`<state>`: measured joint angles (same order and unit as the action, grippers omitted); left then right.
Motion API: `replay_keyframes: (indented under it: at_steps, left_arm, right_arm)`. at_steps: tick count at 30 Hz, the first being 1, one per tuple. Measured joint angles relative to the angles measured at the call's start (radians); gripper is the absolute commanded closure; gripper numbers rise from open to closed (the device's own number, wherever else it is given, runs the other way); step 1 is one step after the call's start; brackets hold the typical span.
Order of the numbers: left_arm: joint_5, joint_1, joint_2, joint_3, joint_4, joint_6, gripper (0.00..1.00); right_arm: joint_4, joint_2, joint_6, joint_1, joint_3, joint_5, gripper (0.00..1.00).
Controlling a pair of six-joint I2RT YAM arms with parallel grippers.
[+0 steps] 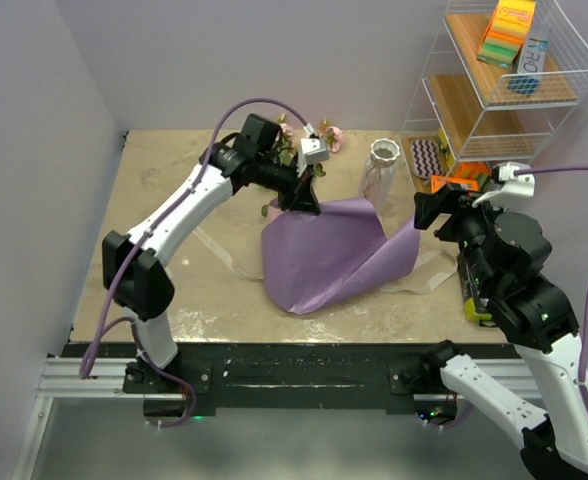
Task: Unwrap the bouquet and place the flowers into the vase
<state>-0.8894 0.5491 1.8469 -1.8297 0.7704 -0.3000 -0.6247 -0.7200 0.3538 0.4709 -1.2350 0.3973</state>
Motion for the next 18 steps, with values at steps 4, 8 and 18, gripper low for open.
replay_keyframes:
  at_steps: [4,8,18]
  left_arm:
    - [-0.019,0.003,-0.133,0.128,0.014,-0.047,0.95]
    - [-0.036,0.002,-0.222,0.222,0.042,-0.126,0.84]
    - [-0.065,0.001,-0.368,0.354,0.198,-0.328,0.66]
  right_arm:
    - [0.004,-0.004,-0.009,0.000,-0.019,0.000,0.16]
    - [0.011,-0.021,-0.016,0.000,-0.047,-0.001,0.17]
    - [0.012,-0.080,-0.006,0.000,-0.050,-0.031,0.19]
